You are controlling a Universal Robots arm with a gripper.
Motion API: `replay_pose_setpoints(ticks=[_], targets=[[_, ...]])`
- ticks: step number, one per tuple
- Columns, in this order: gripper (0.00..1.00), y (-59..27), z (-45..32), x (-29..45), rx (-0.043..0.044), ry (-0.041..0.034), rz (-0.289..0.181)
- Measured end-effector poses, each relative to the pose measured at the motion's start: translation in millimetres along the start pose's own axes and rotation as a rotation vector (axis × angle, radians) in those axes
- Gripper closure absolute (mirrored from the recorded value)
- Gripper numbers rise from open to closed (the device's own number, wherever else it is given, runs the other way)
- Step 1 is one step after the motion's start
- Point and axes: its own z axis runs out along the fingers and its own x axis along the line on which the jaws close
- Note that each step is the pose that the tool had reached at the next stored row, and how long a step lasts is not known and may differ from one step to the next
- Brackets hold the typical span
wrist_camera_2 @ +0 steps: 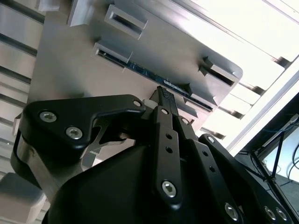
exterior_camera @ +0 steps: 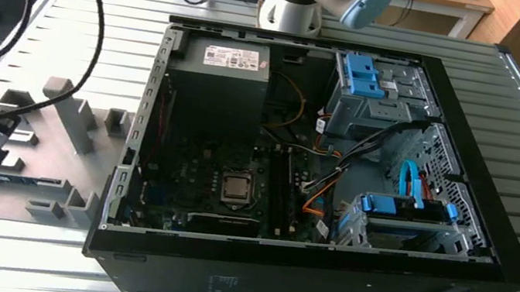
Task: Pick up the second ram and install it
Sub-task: 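Reach for the second ram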
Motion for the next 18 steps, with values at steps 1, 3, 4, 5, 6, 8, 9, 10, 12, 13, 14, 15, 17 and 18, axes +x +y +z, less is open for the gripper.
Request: replay_pose_setpoints(ticks=[1, 3, 4, 5, 6, 8, 9, 10, 12, 13, 14, 15, 17, 18], targets=[[0.89, 0.1, 1.8, -0.9, 0.0006, -0.0001, 0.000], [0.89, 0.2, 5.0, -2.0, 0.0021, -0.0002, 0.000], [0.89, 0.2, 5.9, -2.1, 0.0062, -0.0004, 0.000], [0.89, 0.2, 6.5, -2.3, 0.0138, -0.0009, -0.001], [0.89, 0.1, 7.5, -2.6, 0.0194, -0.0013, -0.001], [0.89, 0.4, 9.3, -4.4, 0.0205, -0.0015, -0.001], [0.89, 0.7, 10.3, -5.9, 0.0206, -0.0014, -0.001], [0.89, 0.9, 11.5, -7.3, 0.0206, -0.0013, -0.001], [0.89, 1.1, 14.1, -8.4, 0.0205, -0.0012, -0.001], [0.89, 1.1, 14.7, -8.4, 0.0206, -0.0010, -0.001], [0.89, 1.0, 14.7, -8.4, 0.0208, -0.0009, -0.001], [0.89, 1.0, 14.7, -8.4, 0.0208, -0.0008, -0.001], [0.89, 1.0, 14.9, -8.5, 0.0204, -0.0010, -0.001], [0.89, 1.0, 14.9, -8.5, 0.0204, -0.0011, -0.001]])
